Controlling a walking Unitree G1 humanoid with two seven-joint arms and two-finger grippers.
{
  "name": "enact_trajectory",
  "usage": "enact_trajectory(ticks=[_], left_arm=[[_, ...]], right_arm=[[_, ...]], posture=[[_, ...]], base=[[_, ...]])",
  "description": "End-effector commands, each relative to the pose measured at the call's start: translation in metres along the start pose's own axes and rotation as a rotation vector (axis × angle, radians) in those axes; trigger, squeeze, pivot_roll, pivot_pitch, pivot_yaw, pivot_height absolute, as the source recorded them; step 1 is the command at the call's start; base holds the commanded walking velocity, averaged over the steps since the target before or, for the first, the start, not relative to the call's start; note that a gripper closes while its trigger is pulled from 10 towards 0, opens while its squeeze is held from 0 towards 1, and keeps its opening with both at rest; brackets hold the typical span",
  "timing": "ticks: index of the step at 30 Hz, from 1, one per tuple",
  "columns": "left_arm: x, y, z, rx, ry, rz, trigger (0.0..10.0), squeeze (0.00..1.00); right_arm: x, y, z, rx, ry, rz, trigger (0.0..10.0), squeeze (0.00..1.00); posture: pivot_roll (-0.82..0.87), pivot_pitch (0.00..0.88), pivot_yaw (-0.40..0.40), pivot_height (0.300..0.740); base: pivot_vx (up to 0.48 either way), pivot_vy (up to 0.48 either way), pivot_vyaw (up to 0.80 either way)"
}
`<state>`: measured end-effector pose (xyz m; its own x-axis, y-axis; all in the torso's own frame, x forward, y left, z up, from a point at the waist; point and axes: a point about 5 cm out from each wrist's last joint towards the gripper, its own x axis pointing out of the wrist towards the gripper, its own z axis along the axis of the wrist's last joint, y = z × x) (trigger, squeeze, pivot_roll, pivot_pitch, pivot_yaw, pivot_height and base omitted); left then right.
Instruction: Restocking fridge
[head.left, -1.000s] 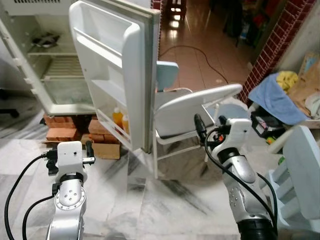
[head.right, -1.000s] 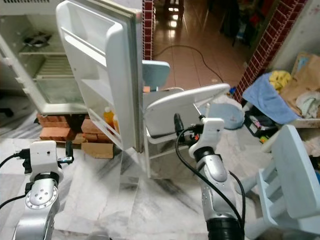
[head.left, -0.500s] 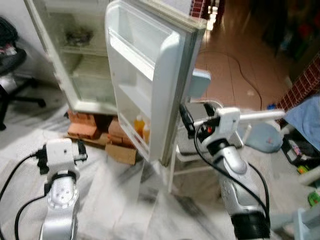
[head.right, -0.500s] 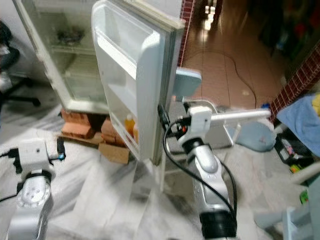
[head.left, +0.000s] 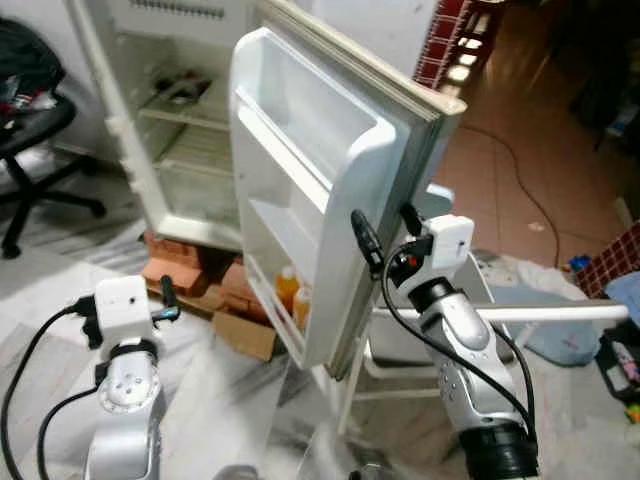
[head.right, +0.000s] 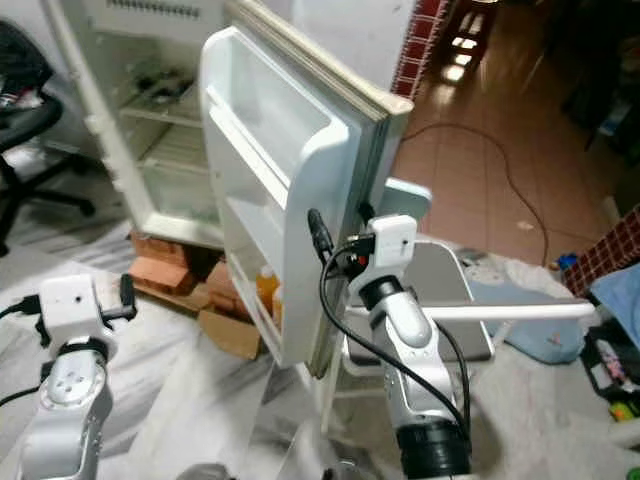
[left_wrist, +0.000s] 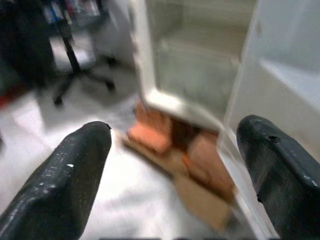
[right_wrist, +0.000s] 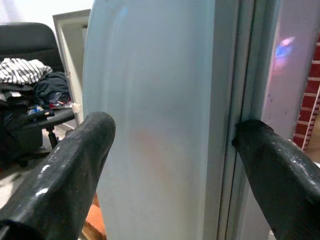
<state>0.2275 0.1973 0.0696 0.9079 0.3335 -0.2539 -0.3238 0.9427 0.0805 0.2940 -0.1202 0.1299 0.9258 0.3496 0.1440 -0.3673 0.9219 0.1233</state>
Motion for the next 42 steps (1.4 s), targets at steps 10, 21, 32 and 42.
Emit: enact_trajectory(ticks=[10, 21, 32, 42], left_arm=[[-0.005, 0.016, -0.008, 0.004, 0.064, 0.056, 10.0, 0.00], [-0.004, 0.013, -0.009, 0.008, 0.081, 0.041, 10.0, 0.00], [-0.006, 0.015, -0.012, 0.006, 0.103, 0.043, 10.0, 0.00], [-0.003, 0.009, -0.010, 0.006, 0.102, -0.007, 10.0, 0.00]], right_arm=[[0.011, -0.020, 0.010, -0.017, -0.017, -0.051, 10.0, 0.00], [0.001, -0.037, -0.003, -0.009, 0.083, -0.050, 10.0, 0.00], [-0.020, -0.077, -0.012, -0.083, 0.232, -0.119, 10.0, 0.00], [0.019, -0.037, 0.039, 0.255, -0.012, 0.179, 10.0, 0.00]], posture=[[0.19, 0.000, -0.074, 0.740], [0.19, 0.000, -0.072, 0.740], [0.18, 0.000, -0.071, 0.740], [0.21, 0.000, -0.075, 0.740]], base=[[0.000, 0.000, 0.00], [0.000, 0.000, 0.00], [0.000, 0.000, 0.00], [0.000, 0.000, 0.00]])
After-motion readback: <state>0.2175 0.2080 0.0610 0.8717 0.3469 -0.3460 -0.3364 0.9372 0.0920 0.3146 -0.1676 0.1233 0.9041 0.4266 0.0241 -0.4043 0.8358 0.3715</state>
